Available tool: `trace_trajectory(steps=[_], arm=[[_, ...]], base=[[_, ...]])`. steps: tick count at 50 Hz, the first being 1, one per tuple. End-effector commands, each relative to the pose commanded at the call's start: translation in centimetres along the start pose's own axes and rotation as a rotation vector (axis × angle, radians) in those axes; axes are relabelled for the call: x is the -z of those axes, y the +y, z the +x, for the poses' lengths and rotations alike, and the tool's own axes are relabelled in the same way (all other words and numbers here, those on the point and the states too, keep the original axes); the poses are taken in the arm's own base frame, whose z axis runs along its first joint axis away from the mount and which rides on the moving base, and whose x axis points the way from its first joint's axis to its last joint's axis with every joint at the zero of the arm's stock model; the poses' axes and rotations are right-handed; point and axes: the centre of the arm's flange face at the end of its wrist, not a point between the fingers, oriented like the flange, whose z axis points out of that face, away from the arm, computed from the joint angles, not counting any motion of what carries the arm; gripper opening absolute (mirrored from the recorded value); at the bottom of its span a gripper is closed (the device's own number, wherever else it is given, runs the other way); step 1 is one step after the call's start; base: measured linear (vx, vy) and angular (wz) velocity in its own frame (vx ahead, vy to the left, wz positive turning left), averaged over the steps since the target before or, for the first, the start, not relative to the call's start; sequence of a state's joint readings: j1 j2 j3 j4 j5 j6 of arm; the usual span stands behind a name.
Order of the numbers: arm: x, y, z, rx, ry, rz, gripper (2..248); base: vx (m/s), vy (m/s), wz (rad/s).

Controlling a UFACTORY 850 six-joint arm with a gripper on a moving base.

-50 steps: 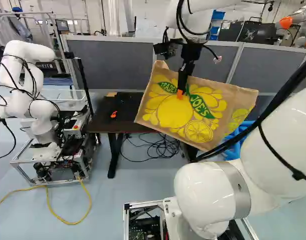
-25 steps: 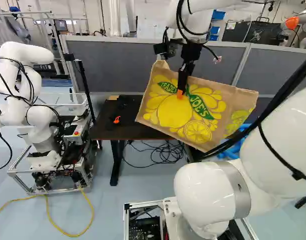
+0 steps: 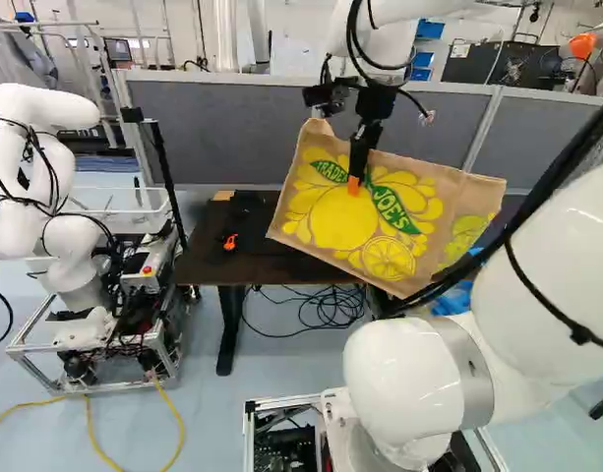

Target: Pick up the bag on the ground and place it on the table

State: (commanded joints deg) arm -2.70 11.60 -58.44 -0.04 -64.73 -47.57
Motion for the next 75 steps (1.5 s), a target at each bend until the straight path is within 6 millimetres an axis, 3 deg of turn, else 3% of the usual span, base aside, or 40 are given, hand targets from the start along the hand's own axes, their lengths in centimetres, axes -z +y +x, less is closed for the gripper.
trace_trajectory(steps=[46, 75], arm=[[-0.3, 2.1, 4.5, 0.028, 0.011, 0.027, 21], [-0.4, 2.7, 5.7, 0.019, 0.031, 0.048, 21]], base=[[0.000, 0.000, 0.000], [0.000, 0.000, 0.000]])
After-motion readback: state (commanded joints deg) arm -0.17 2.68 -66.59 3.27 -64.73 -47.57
